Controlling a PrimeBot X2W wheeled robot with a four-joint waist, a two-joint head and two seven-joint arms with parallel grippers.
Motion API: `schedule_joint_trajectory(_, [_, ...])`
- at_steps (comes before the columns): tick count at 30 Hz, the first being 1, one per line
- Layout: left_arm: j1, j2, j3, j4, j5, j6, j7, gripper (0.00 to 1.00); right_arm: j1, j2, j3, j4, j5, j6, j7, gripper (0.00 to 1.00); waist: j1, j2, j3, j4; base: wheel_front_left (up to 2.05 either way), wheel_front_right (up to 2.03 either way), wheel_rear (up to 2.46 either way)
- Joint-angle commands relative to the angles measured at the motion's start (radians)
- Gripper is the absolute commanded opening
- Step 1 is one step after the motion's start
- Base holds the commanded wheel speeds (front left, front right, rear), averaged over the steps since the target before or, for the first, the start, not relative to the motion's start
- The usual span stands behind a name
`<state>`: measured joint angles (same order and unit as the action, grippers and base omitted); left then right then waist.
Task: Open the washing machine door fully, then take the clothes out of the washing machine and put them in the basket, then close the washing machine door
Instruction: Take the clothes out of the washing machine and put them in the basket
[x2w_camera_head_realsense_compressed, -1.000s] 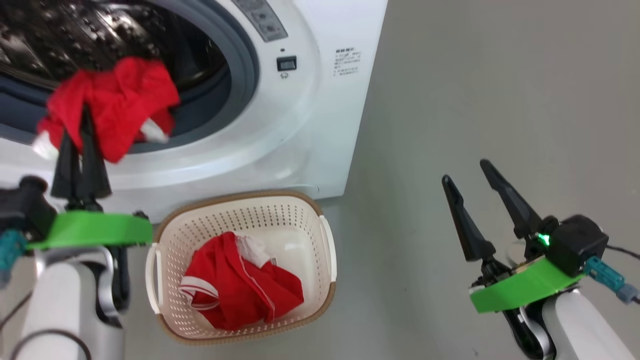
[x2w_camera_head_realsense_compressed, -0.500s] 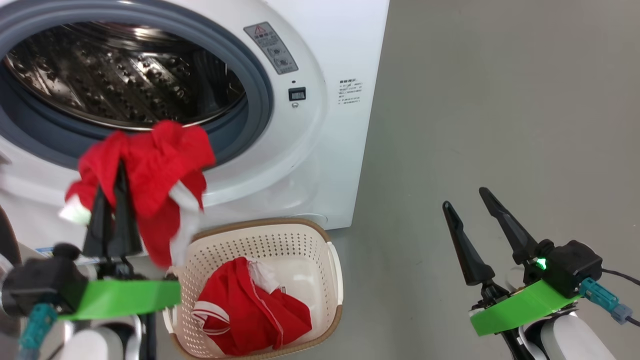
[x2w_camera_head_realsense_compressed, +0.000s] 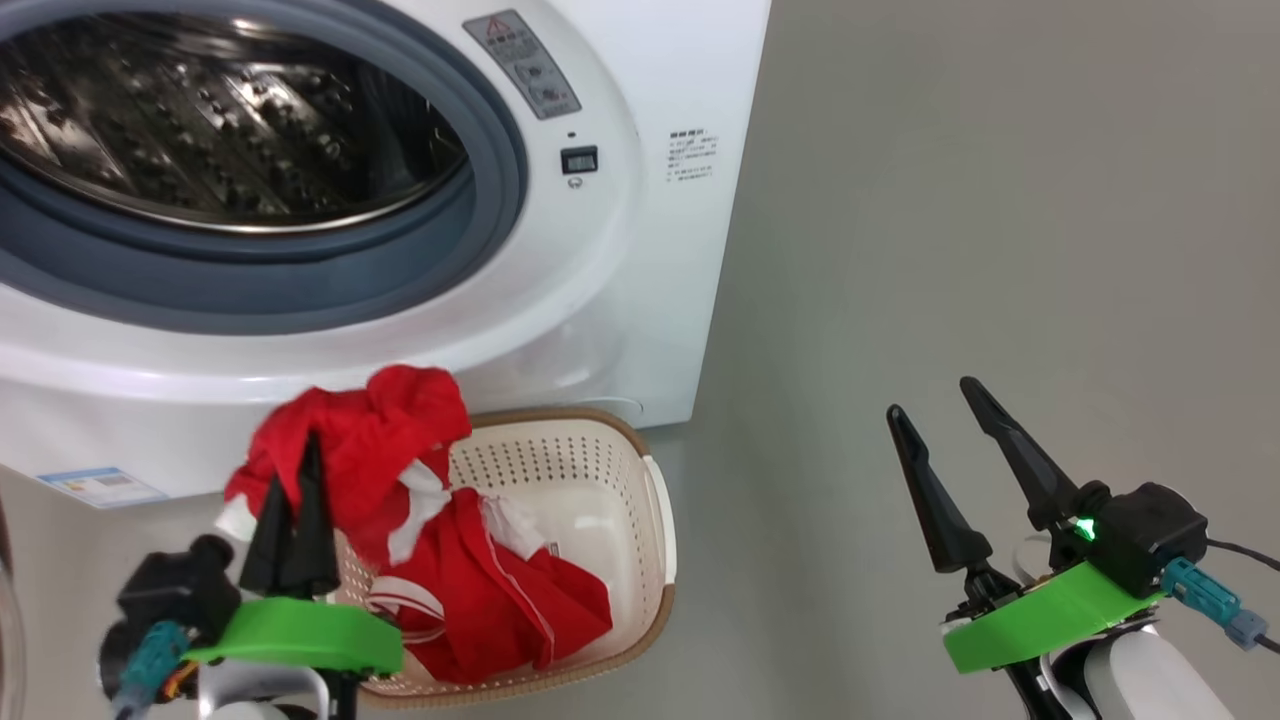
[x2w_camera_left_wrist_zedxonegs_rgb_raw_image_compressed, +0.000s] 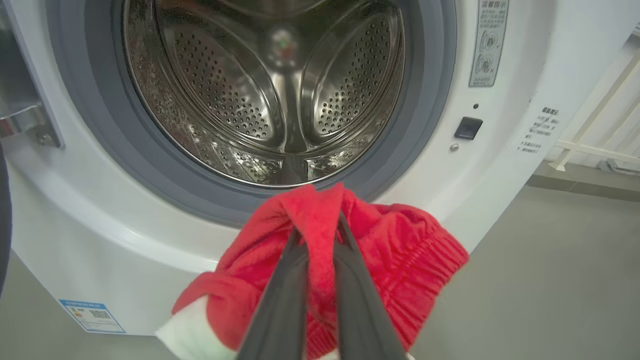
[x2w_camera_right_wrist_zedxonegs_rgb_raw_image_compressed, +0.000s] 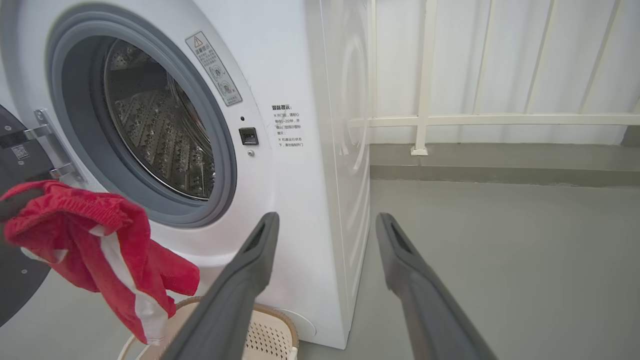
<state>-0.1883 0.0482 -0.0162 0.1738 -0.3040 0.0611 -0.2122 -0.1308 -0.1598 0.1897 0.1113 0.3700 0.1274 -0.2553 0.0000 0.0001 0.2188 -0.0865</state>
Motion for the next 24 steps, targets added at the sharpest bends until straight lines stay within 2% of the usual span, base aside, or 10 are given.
schedule_joint_trajectory(1, [-0.049,0.010,0.020,0.021,-0.008,-0.004,-0.001,0.00,-0.034,-0.010,0.019,-0.026,0.012,0.003,-0.006,1.00,0.0000,-0.0001,0.033,-0.011,0.00,0.00,0.00])
schedule_joint_trajectory(13, [-0.228,0.004,-0.009,0.419,-0.109,-0.071,-0.026,0.00,-0.078,-0.022,0.034,-0.032,0.017,0.003,-0.006,1.00,0.0000,-0.0001,0.139,-0.029,0.00,0.00,0.00])
schedule_joint_trajectory(24, [-0.420,0.003,-0.056,0.802,-0.130,-0.086,-0.009,0.00,-0.124,-0.019,0.036,-0.039,0.023,0.003,-0.006,1.00,0.0000,-0.0001,0.243,-0.053,0.00,0.00,0.00])
